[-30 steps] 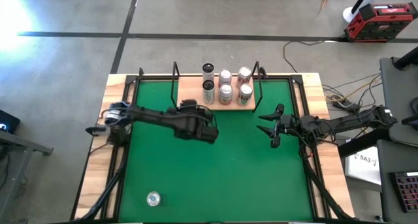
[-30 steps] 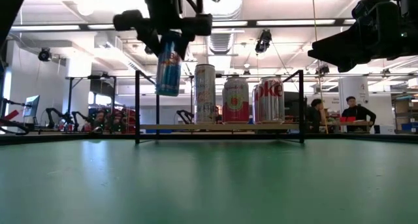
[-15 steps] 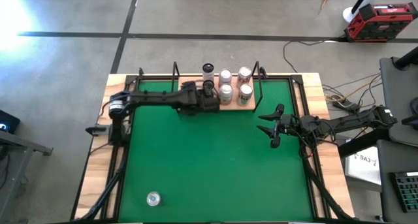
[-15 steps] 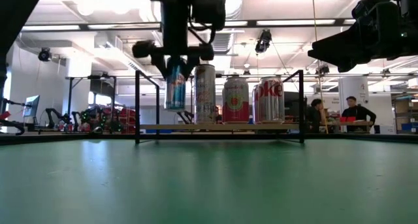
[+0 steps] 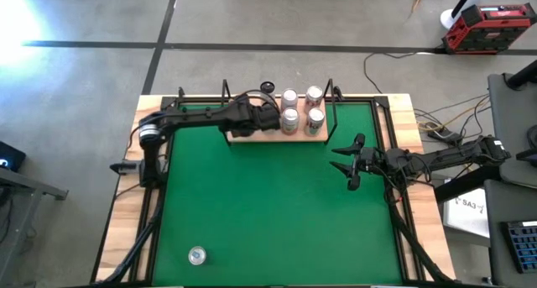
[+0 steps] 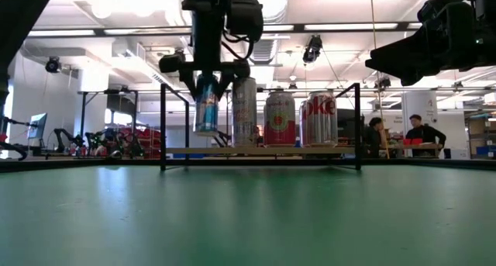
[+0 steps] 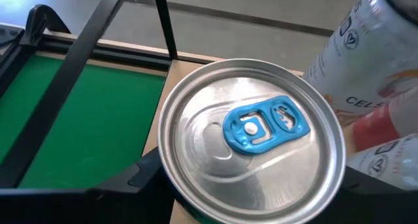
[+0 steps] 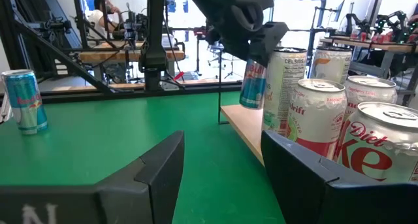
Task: Place canned beverage on shelf
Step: Put the top blue soda can on the shelf
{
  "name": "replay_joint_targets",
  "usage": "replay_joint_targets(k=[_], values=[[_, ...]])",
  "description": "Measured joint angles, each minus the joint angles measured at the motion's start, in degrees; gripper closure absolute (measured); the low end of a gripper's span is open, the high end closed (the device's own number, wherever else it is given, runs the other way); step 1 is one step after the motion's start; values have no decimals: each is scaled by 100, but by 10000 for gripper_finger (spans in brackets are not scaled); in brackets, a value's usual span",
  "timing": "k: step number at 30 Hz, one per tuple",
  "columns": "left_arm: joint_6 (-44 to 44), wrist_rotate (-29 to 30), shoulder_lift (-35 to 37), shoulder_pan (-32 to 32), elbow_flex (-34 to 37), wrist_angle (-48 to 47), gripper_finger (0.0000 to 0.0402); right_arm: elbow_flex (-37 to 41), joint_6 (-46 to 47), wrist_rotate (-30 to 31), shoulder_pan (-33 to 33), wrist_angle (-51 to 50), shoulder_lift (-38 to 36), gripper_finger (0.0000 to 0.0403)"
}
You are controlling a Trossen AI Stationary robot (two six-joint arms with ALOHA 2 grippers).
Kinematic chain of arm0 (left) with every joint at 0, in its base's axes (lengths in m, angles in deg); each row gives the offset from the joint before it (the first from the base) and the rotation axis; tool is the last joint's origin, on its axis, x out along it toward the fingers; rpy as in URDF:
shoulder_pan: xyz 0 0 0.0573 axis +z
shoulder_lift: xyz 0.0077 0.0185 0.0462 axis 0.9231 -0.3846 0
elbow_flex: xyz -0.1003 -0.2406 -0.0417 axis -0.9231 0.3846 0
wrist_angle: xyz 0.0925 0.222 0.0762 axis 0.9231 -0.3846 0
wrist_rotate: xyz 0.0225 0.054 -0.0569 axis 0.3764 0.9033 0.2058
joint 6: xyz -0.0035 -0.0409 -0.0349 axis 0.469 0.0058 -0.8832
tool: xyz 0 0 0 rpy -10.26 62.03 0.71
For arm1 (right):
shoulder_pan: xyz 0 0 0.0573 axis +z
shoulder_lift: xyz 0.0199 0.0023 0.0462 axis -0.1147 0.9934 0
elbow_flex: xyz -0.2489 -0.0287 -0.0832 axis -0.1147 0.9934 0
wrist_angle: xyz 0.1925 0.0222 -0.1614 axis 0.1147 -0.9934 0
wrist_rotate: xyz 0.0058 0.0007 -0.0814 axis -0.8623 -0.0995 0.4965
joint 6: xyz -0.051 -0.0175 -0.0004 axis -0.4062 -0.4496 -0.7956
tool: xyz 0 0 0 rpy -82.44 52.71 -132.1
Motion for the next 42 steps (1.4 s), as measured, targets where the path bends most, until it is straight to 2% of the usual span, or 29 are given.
replay_joint_targets(k=[13, 20, 27, 37, 42], values=[[-31, -65, 232, -13, 182, -84, 182, 0, 0, 0, 1, 0, -1, 209], [-702, -60, 251, -235, 545, -134, 182, 0, 0, 0, 2, -2, 0, 209], [-1160, 297, 273, -421, 730, -74, 182, 0, 0, 0, 1, -2, 0, 209], [-1307, 339, 271, -430, 907, 17, 181, 0, 0, -1, 0, -2, -2, 209], [-1269, 337, 272, -430, 909, 31, 167, 0, 0, -1, 2, -2, -1, 209]])
